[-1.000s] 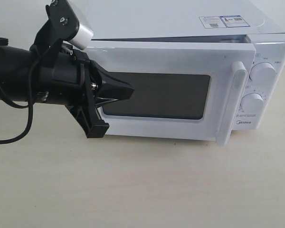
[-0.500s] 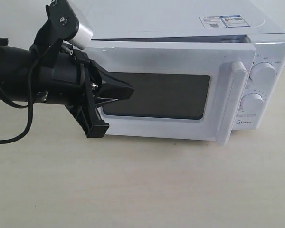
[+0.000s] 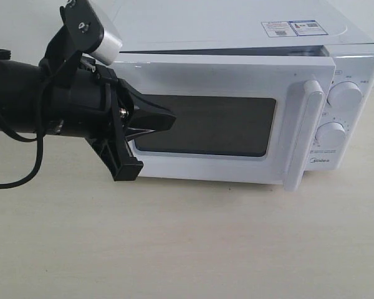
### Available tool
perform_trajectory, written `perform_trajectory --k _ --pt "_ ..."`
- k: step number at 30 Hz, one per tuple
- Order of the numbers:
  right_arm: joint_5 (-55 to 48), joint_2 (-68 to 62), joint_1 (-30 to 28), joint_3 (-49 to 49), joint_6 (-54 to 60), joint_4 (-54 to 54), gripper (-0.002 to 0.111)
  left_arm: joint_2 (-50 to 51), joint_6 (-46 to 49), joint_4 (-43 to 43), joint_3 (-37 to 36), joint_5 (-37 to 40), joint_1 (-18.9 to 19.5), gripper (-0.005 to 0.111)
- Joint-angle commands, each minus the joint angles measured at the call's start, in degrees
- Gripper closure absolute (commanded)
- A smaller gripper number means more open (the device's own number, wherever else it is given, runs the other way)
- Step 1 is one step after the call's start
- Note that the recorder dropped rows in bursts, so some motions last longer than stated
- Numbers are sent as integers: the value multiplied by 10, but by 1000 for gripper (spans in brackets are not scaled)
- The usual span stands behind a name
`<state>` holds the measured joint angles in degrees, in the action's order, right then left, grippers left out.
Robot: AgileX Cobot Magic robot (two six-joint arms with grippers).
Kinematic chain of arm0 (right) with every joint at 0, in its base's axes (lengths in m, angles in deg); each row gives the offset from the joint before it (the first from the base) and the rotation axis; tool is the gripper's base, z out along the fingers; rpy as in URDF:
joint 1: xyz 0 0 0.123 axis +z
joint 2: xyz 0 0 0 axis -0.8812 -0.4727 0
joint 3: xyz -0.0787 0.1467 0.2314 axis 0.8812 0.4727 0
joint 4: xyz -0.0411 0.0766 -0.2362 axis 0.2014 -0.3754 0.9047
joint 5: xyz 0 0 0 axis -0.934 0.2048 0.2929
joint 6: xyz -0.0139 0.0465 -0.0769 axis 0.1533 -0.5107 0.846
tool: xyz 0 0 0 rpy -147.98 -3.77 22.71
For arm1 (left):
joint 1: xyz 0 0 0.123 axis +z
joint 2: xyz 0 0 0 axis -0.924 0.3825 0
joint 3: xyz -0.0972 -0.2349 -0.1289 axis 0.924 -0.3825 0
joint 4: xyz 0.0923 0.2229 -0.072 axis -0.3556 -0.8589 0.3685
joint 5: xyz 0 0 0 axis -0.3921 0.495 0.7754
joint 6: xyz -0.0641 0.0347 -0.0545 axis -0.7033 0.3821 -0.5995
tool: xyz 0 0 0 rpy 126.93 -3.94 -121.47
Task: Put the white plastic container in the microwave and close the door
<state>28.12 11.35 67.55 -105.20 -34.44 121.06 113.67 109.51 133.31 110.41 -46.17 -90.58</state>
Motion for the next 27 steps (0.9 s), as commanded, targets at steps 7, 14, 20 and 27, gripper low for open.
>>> perform_trajectory --k 7,14,20,27 --pt "134 -41 1 -5 -43 8 108 1 -4 3 3 5 -2 103" --pt "147 -41 1 -6 -45 -22 108 1 -3 3 3 4 -2 103" --pt "29 -41 1 -7 14 -20 108 1 -3 3 3 4 -2 103" --pt "-243 -41 1 -14 146 -79 108 1 -3 3 3 4 -2 103"
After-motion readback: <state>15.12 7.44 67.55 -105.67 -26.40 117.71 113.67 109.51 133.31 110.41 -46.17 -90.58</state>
